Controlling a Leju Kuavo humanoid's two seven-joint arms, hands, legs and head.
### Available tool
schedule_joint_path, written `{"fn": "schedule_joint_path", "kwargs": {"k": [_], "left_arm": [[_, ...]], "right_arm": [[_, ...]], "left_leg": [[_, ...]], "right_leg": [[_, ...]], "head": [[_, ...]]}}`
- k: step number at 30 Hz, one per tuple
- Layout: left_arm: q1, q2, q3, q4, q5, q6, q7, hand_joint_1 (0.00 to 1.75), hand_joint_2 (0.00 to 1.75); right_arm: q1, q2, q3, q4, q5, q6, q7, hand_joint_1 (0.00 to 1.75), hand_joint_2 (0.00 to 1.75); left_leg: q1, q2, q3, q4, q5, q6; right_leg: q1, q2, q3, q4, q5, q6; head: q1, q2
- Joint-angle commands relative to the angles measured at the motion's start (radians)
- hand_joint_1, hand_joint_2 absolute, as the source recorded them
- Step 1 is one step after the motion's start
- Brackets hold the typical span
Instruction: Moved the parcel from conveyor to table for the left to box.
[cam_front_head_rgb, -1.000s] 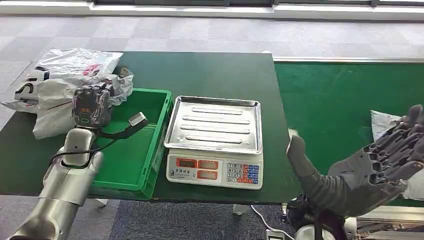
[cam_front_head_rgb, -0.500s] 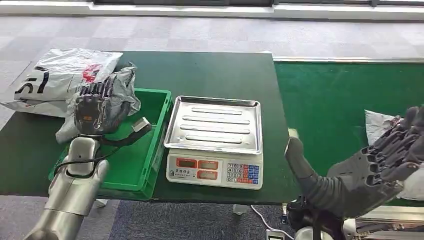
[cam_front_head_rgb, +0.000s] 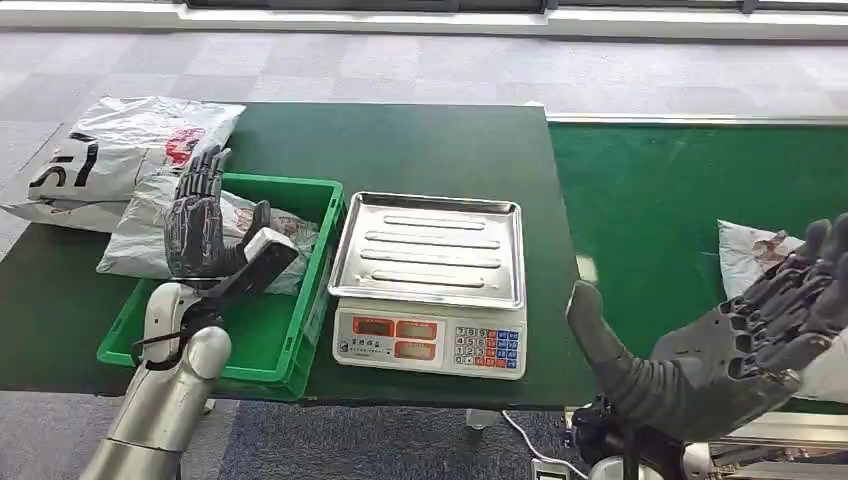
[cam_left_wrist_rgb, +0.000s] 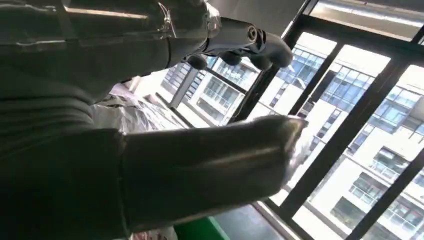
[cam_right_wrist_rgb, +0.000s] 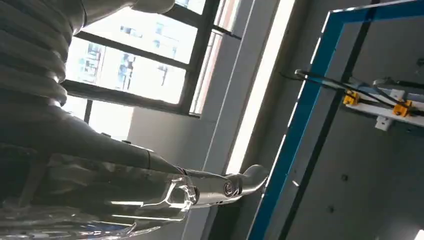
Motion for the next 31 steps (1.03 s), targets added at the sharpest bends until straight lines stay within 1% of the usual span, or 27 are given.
{"fn": "schedule_joint_path", "kwargs": {"k": [1, 3, 5, 6, 8, 9, 10, 12, 16, 18, 20, 21, 25, 30, 31], "left_arm": [[0.026, -0.013, -0.057, -0.06, 0.085, 0.016, -0.045, 0.0, 0.0], [0.059, -0.015, -0.072, -0.113, 0.142, 0.013, -0.064, 0.0, 0.0], [0.099, -0.02, -0.086, -0.178, 0.211, 0.019, -0.086, 0.0, 0.0], [0.11, -0.021, -0.088, -0.192, 0.224, 0.026, -0.088, 0.0, 0.0], [0.128, -0.032, -0.085, -0.216, 0.277, 0.052, -0.113, 0.0, 0.0], [0.128, -0.032, -0.085, -0.216, 0.277, 0.052, -0.113, 0.0, 0.0], [0.128, -0.032, -0.085, -0.216, 0.277, 0.052, -0.113, 0.0, 0.0], [0.128, -0.032, -0.085, -0.216, 0.277, 0.052, -0.113, 0.0, 0.0], [0.128, -0.032, -0.085, -0.216, 0.277, 0.052, -0.113, 0.0, 0.0], [0.128, -0.032, -0.085, -0.216, 0.277, 0.052, -0.113, 0.0, 0.0], [0.128, -0.032, -0.085, -0.216, 0.277, 0.052, -0.113, 0.0, 0.0], [0.128, -0.032, -0.085, -0.216, 0.277, 0.052, -0.113, 0.0, 0.0], [0.128, -0.032, -0.085, -0.216, 0.277, 0.052, -0.113, 0.0, 0.0], [0.128, -0.032, -0.085, -0.216, 0.277, 0.052, -0.113, 0.0, 0.0], [0.143, -0.075, -0.06, -0.255, 0.403, 0.083, -0.209, 0.0, 0.0]], "right_arm": [[-0.007, -0.017, 0.008, 0.046, -0.007, -0.007, -0.003, 0.0, 1.75], [-0.006, -0.018, 0.01, 0.054, -0.011, -0.007, -0.007, 0.0, 1.75], [-0.007, -0.02, 0.012, 0.06, -0.015, -0.007, -0.011, 0.0, 1.75], [-0.007, -0.02, 0.012, 0.062, -0.015, -0.007, -0.012, 0.0, 1.75], [-0.007, -0.02, 0.013, 0.064, -0.012, -0.007, -0.012, 0.0, 1.75], [-0.007, -0.02, 0.013, 0.064, -0.012, -0.007, -0.012, 0.0, 1.75], [-0.007, -0.02, 0.013, 0.064, -0.012, -0.007, -0.012, 0.0, 1.75], [-0.007, -0.02, 0.013, 0.064, -0.012, -0.007, -0.012, 0.0, 1.75], [-0.007, -0.02, 0.013, 0.064, -0.012, -0.007, -0.012, 0.0, 1.75], [-0.007, -0.02, 0.013, 0.064, -0.012, -0.007, -0.012, 0.0, 1.75], [-0.007, -0.02, 0.013, 0.064, -0.012, -0.007, -0.012, 0.0, 1.75], [-0.007, -0.02, 0.013, 0.064, -0.012, -0.007, -0.012, 0.0, 1.75], [-0.007, -0.02, 0.013, 0.064, -0.012, -0.007, -0.012, 0.0, 1.75], [-0.007, -0.02, 0.013, 0.064, -0.012, -0.007, -0.012, 0.0, 1.75], [-0.004, -0.02, 0.004, 0.077, 0.014, -0.007, 0.021, 0.0, 1.75]], "left_leg": [[0.0, -0.001, 0.004, -0.002, 0.0, 0.0], [0.0, 0.0, 0.002, -0.001, 0.0, 0.0], [0.0, 0.001, 0.006, -0.004, -0.001, 0.0], [0.0, 0.001, 0.003, -0.001, -0.001, 0.0], [0.001, 0.0, 0.004, -0.002, -0.001, 0.0], [0.0, 0.0, 0.002, -0.001, -0.001, 0.0], [0.001, 0.0, 0.007, -0.004, -0.002, 0.0], [0.0, 0.0, 0.002, -0.001, -0.001, -0.001], [0.001, 0.0, 0.004, -0.002, -0.002, 0.0], [0.001, 0.0, 0.003, -0.001, -0.002, -0.001], [0.001, -0.001, 0.006, -0.004, -0.002, 0.0], [0.0, 0.0, 0.002, -0.001, -0.001, -0.001], [0.0, 0.0, 0.004, -0.002, -0.002, 0.0], [0.0, -0.001, 0.003, -0.001, -0.002, 0.0], [0.0, -0.001, 0.005, -0.003, -0.002, 0.0]], "right_leg": [[0.0, 0.0, 0.004, -0.002, -0.001, -0.001], [0.0, 0.0, 0.002, -0.001, 0.0, 0.0], [0.0, 0.002, 0.006, -0.004, -0.001, -0.001], [0.0, 0.002, 0.002, -0.001, 0.0, 0.0], [0.001, 0.001, 0.004, -0.003, -0.001, 0.0], [0.001, 0.001, 0.002, -0.001, -0.001, 0.0], [0.001, 0.002, 0.007, -0.004, -0.002, 0.0], [0.0, 0.0, 0.002, -0.001, -0.001, 0.0], [0.001, 0.001, 0.005, -0.002, -0.002, 0.0], [0.001, 0.0, 0.003, -0.001, -0.002, 0.0], [0.001, 0.0, 0.007, -0.004, -0.003, 0.0], [0.0, 0.0, 0.002, -0.001, -0.002, 0.0], [0.0, 0.001, 0.005, -0.002, -0.002, 0.0], [0.0, 0.0, 0.003, -0.002, -0.002, 0.0], [0.0, 0.0, 0.005, -0.002, -0.003, 0.0]], "head": [[0.0, 0.0], [0.0, 0.0], [0.0, 0.0], [0.0, 0.0], [0.0, 0.0], [0.0, 0.0], [0.0, 0.0], [0.0, 0.0], [0.0, 0.0], [0.0, 0.0], [0.0, 0.0], [0.0, 0.0], [0.0, 0.0], [0.0, 0.0], [0.0, 0.0]]}}
